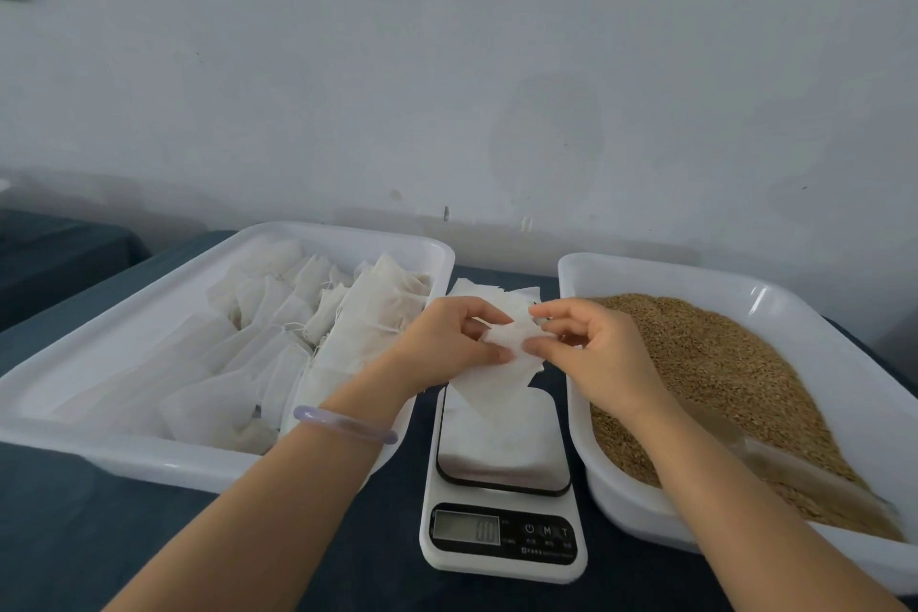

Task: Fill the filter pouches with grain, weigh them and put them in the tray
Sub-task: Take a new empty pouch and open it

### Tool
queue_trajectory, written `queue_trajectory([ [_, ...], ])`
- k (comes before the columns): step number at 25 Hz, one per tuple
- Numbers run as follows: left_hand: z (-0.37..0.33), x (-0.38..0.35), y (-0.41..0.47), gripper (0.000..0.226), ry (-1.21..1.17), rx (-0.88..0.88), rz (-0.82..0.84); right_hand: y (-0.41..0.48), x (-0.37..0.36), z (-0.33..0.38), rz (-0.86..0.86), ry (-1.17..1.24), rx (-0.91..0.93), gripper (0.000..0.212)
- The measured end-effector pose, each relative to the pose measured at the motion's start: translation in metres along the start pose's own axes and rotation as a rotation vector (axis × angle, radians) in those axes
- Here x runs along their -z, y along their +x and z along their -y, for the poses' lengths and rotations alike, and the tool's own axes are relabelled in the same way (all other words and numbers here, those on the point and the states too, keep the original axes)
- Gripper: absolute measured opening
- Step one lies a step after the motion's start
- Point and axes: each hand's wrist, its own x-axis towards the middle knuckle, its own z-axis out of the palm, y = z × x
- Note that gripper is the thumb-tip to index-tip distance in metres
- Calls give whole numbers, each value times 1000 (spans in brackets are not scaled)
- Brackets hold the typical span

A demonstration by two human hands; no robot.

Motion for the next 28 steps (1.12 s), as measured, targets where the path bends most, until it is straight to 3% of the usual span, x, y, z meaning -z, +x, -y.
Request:
queue_trajectory([
  [8,2,-2,0,18,-11,4,-12,-2,1,0,-12,31,126,14],
  [11,2,-2,0,14,-11,-15,79,-3,2,1,112,10,95,3],
  [14,2,-4,0,14,104,-51,33,-5,2,0,196,-12,47,25],
  [15,3,-4,0,19,180,-89,-40,-5,2,1,192,14,30,29],
  [17,6,-2,-1,55,252,-166,-119,-4,4,5,216,92,-2,34],
  [19,6,-1,-2,99,266,-132,-33,-4,5,7,306,108,5,36],
  [20,5,-2,-2,107,314,-85,14,-6,4,8,355,82,27,38],
  [21,6,-4,-1,104,374,-53,34,-7,3,6,380,41,51,44],
  [23,6,-5,3,72,425,-40,23,-7,-1,2,350,-79,133,50],
  [26,6,-1,2,32,260,-15,102,-8,-7,3,216,-161,291,19],
  [28,1,1,-3,31,182,19,184,-10,-9,5,124,-142,349,12],
])
